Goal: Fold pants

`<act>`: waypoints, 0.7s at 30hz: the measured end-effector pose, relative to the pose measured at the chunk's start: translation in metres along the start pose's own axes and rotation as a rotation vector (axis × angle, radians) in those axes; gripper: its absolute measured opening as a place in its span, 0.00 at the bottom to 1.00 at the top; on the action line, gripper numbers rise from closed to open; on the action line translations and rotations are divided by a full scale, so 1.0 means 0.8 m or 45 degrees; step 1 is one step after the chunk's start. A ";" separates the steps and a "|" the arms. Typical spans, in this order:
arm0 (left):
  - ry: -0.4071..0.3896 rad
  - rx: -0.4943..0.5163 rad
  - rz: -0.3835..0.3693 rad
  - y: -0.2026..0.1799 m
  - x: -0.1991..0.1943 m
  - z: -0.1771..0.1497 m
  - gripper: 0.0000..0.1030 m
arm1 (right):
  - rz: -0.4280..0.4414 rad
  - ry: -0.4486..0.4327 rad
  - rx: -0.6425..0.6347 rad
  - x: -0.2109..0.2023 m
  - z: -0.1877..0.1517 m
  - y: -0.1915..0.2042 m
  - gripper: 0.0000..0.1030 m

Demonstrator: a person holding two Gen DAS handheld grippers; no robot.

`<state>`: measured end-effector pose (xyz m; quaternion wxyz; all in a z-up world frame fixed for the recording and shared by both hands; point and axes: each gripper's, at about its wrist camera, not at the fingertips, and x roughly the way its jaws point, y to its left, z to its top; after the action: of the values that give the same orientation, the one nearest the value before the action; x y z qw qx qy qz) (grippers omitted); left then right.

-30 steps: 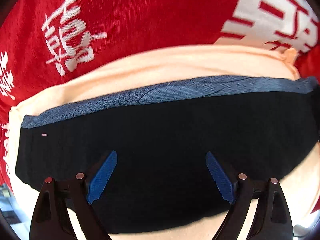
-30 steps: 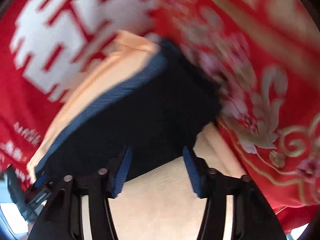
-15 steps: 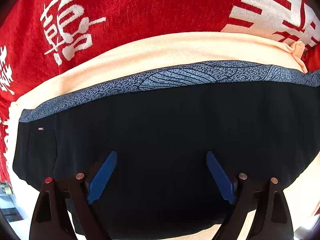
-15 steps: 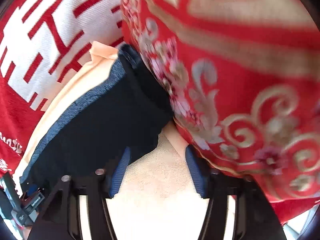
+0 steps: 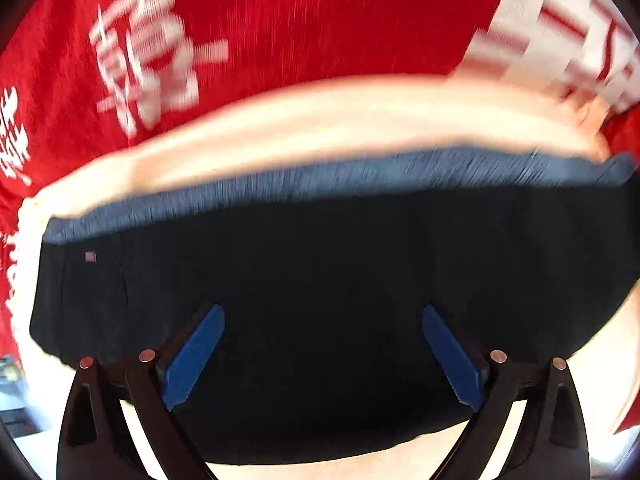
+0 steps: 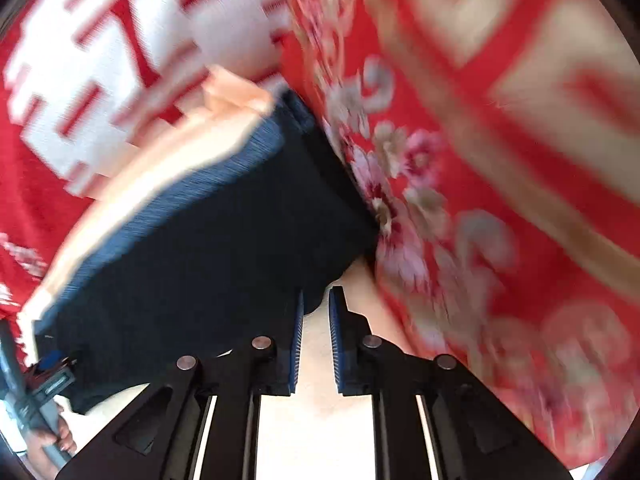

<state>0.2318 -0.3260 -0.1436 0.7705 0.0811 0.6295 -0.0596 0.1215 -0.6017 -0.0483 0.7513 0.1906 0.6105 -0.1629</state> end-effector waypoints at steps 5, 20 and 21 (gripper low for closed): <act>-0.055 0.035 0.018 -0.021 0.017 0.046 0.97 | 0.063 -0.016 -0.246 0.032 0.042 0.060 0.14; 0.030 -0.211 0.277 0.158 0.025 0.021 1.00 | 0.263 0.177 -0.059 0.060 0.014 0.054 0.54; 0.035 -0.202 0.299 0.175 0.019 0.011 1.00 | 0.327 0.207 -0.055 0.058 0.000 0.065 0.54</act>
<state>0.2707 -0.1908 -0.1495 0.7675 0.0939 0.6288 0.0819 0.1552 -0.5568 -0.0889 0.7178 0.2636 0.6434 -0.0363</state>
